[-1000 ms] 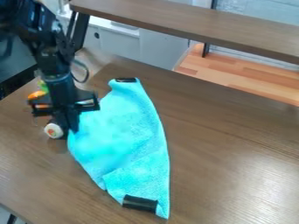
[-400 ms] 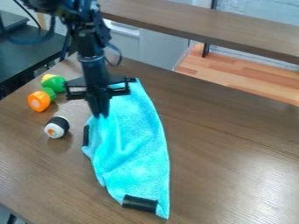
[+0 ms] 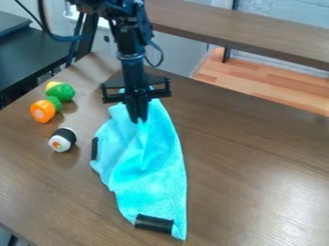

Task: Unfold the cloth from top right to bottom left

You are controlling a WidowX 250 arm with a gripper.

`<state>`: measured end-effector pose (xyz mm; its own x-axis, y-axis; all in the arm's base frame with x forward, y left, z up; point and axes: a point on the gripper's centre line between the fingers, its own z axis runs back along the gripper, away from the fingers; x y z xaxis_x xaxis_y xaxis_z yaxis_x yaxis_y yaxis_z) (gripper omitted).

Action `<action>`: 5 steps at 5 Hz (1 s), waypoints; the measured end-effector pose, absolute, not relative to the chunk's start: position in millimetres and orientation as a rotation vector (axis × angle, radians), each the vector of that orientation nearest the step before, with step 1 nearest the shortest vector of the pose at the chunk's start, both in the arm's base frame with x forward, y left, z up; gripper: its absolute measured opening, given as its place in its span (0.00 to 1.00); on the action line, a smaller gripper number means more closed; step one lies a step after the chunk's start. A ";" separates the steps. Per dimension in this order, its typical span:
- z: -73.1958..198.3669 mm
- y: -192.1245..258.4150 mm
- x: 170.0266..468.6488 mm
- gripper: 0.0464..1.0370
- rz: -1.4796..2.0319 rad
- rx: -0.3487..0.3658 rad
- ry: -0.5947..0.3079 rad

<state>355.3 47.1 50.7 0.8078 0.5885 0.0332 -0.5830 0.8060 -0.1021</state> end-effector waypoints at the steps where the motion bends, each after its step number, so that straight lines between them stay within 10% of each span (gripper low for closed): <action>1: 50.8 31.3 370.3 0.01 0.625 -0.090 -0.062; 5: 49.9 -1.6 414.6 0.01 0.590 -0.136 -0.134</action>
<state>414.6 -1.6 49.9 0.8228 0.5618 0.0863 -0.5442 0.8224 -0.1656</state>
